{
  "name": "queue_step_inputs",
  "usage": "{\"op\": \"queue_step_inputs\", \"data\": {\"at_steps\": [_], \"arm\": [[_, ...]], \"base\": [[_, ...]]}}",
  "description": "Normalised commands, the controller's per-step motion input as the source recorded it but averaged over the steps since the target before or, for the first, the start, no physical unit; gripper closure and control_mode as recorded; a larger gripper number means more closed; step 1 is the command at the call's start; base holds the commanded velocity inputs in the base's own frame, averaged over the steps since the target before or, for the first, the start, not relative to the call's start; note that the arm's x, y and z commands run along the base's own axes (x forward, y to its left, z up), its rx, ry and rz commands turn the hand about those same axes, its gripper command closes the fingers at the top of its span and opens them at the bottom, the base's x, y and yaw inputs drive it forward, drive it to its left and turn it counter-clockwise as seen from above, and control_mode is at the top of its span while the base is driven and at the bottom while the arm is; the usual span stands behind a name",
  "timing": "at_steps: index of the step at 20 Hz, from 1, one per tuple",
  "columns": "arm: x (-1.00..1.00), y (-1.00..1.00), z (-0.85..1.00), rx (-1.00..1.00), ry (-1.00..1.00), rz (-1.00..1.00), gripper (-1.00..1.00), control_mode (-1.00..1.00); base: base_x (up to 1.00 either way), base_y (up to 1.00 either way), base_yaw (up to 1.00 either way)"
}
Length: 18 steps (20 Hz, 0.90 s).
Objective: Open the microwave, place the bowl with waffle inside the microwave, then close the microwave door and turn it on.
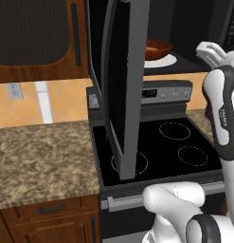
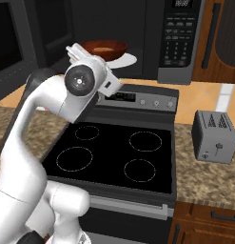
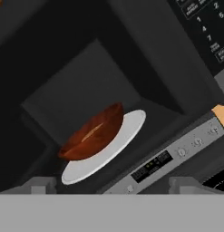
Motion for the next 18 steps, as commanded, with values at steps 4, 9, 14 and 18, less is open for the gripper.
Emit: {"op": "queue_step_inputs", "data": {"at_steps": [4,9,14,18], "arm": [[-1.0,-0.09,-0.79,-0.19,-0.01,0.0,-1.0,-1.0],[-0.58,0.0,-0.87,-0.31,0.09,-0.03,-1.0,-1.0],[-0.11,0.02,-0.57,-0.32,0.13,-0.14,-1.0,-1.0],[0.02,0.0,-0.42,-0.3,0.19,-0.22,-1.0,-1.0]], "base": [[0.0,0.0,0.0],[0.0,0.0,0.0],[0.0,0.0,0.0],[0.0,0.0,0.0]]}}
